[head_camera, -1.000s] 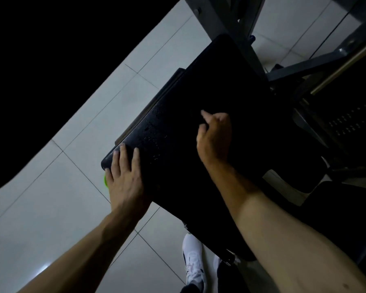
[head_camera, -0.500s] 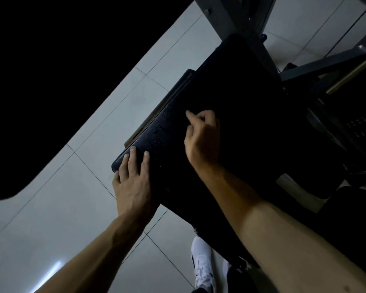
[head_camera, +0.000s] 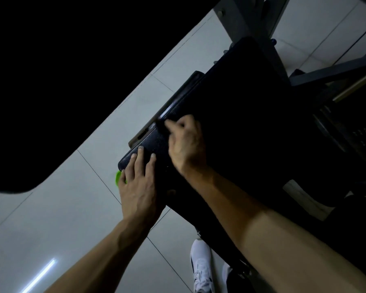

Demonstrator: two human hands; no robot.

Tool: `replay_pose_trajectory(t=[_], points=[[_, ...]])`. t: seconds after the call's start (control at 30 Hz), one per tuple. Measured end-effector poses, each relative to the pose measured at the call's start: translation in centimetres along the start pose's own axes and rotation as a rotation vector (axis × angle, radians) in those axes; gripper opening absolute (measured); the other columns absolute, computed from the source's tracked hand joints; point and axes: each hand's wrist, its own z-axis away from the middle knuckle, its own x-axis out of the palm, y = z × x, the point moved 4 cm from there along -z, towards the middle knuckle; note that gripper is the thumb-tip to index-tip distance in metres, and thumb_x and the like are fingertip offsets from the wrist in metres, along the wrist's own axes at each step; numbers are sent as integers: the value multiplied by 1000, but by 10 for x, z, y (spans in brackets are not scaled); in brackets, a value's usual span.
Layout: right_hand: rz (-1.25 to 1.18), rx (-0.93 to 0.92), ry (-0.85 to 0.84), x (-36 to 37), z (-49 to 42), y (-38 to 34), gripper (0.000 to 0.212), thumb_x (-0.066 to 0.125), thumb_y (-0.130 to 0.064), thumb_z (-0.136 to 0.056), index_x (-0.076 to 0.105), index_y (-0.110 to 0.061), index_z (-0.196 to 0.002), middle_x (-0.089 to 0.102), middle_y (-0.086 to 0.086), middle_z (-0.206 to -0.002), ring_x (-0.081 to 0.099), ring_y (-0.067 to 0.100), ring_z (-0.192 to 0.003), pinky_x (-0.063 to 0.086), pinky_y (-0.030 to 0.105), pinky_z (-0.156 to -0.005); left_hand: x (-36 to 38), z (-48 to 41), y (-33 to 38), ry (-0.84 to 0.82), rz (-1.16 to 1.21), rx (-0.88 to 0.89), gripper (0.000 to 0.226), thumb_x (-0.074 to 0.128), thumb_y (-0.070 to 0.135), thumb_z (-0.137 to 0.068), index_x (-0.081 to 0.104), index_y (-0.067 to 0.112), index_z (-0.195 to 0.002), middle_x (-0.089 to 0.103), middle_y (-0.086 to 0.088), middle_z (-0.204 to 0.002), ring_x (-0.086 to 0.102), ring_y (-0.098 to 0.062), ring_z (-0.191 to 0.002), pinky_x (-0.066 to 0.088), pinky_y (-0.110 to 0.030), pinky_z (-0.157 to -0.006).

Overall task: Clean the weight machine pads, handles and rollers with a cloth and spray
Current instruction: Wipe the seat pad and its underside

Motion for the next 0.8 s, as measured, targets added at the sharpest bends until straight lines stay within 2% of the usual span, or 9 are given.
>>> replay_pose_trajectory(t=[0.07,0.13,0.23,0.33,0.47,0.57,0.67,0.73,0.8], points=[[24,-202,-165,11,24,-15,40,44,-28,-86,75,-23,-112,56,7,-103,53,32,-94,51,41,-74,0,1,0,5,23,10,105,80,57,-70,31,23,-157,8,-6,-172,10,-28,-157,28,-50,-121],[57,-271,-182,5,8,-9,47,36,-32,-86,75,-25,-112,56,8,-102,54,33,-92,52,42,-73,0,0,0,12,22,16,106,81,60,-71,32,22,-156,9,-7,-171,12,-29,-156,28,-49,-122],[108,-68,-14,-20,-44,18,39,50,-12,-93,74,-25,-120,56,8,-108,55,31,-98,54,47,-85,3,0,-2,31,47,34,110,83,61,-70,30,22,-158,9,-5,-172,12,-27,-156,30,-47,-122],[65,110,54,-13,-48,13,35,59,-8,-92,74,-23,-120,55,7,-110,53,28,-103,52,42,-90,7,-1,-4,36,74,42,109,84,59,-70,31,21,-158,9,-4,-172,11,-26,-156,32,-48,-121],[20,-165,-213,27,11,-45,32,53,-20,-93,75,-23,-116,55,9,-108,49,31,-99,49,44,-83,11,5,-7,54,158,44,103,81,48,-73,32,15,-158,19,-13,-168,18,-33,-154,37,-55,-116],[104,-296,-340,20,6,-40,37,47,-19,-94,73,-26,-119,55,8,-113,50,32,-102,49,46,-83,15,20,-19,79,196,87,104,82,51,-75,31,16,-159,15,-11,-170,18,-34,-154,35,-53,-119],[107,-160,-125,-8,-32,-1,43,52,-5,-91,75,-26,-121,58,10,-109,55,35,-97,54,49,-83,18,28,-38,113,174,37,105,84,55,-74,35,14,-157,13,-9,-171,18,-34,-155,31,-54,-121],[66,50,-33,-15,-46,19,42,61,-6,-95,70,-26,-130,55,5,-115,53,28,-107,53,42,-93,17,27,-46,116,192,-12,106,81,59,-75,33,16,-159,12,-8,-171,16,-31,-157,31,-53,-121],[31,100,26,-5,-29,7,40,60,-5,-93,72,-24,-126,55,5,-112,52,29,-104,52,43,-92,17,27,-45,108,222,-17,106,79,61,-75,32,16,-159,12,-6,-171,15,-29,-157,31,-51,-122]])
